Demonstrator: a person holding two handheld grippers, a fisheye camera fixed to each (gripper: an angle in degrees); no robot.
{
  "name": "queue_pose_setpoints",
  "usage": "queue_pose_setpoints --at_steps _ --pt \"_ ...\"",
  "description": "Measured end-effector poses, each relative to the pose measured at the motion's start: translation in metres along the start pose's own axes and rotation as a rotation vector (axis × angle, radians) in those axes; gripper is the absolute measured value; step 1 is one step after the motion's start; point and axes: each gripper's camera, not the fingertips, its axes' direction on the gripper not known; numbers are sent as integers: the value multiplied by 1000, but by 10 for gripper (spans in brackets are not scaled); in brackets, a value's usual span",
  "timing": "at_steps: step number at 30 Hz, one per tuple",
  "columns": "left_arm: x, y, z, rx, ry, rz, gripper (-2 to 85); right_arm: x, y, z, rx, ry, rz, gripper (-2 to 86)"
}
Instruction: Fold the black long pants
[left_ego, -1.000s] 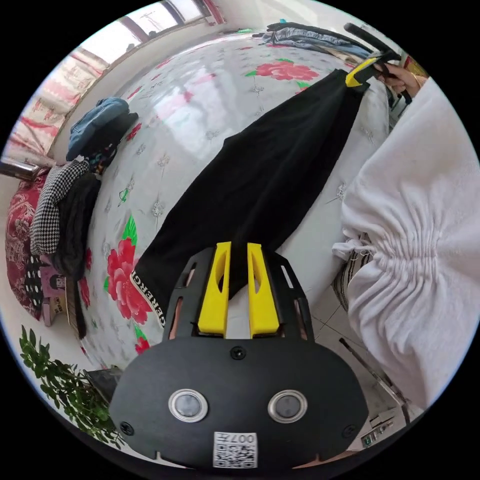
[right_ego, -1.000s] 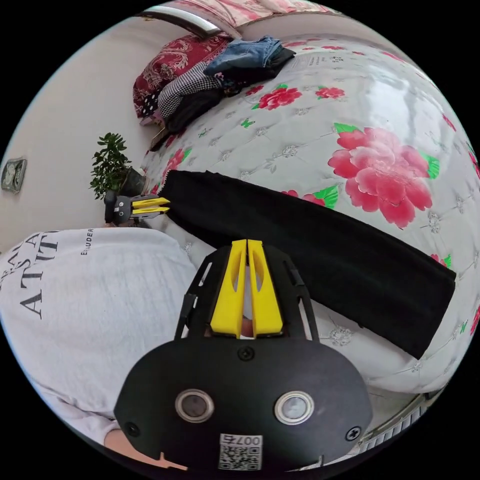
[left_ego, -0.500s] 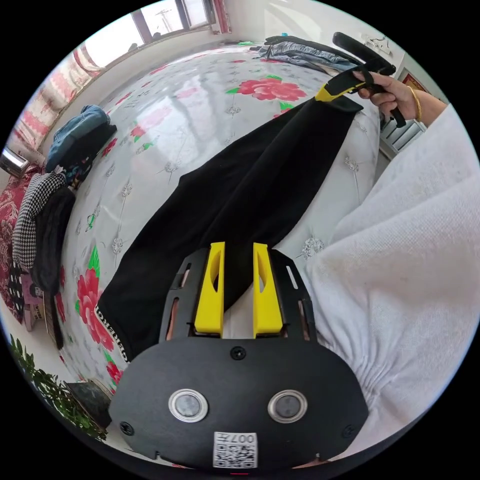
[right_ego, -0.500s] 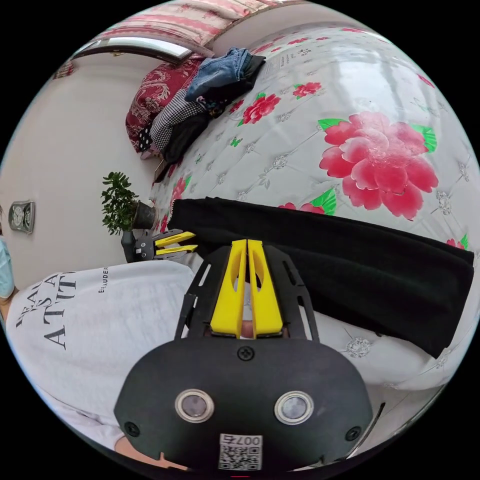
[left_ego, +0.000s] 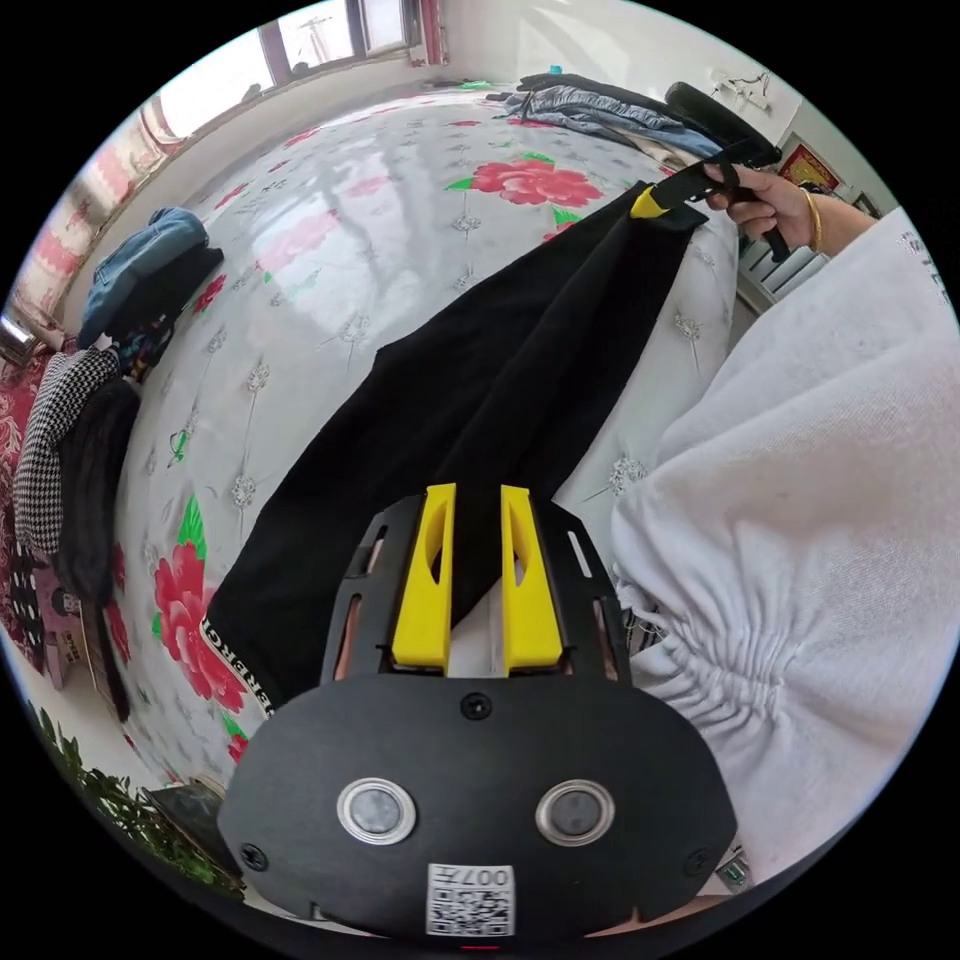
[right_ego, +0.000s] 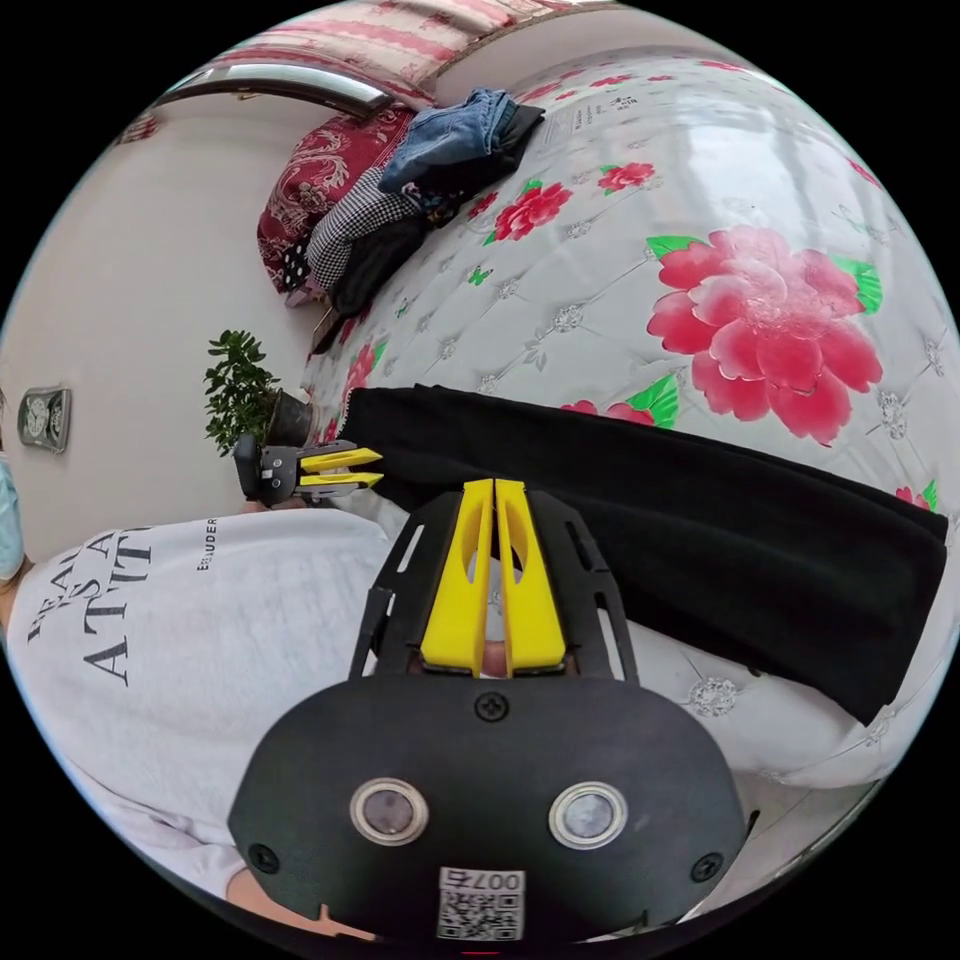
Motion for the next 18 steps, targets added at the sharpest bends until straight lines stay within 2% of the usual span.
queue_pose_setpoints --at_steps 4,7,13,18 --pt "2 -4 8 -27 -30 23 57 -11 0 -1 9 1 -5 -3" --pt "0 1 -1 -4 -94 19 5 -25 1 1 -4 21 -23 -3" --pt "-5 22 -25 39 25 42 -8 -66 11 17 -126 116 -124 -3" --pt "9 26 3 -63 72 87 6 -86 20 53 -245 203 -169 -2"
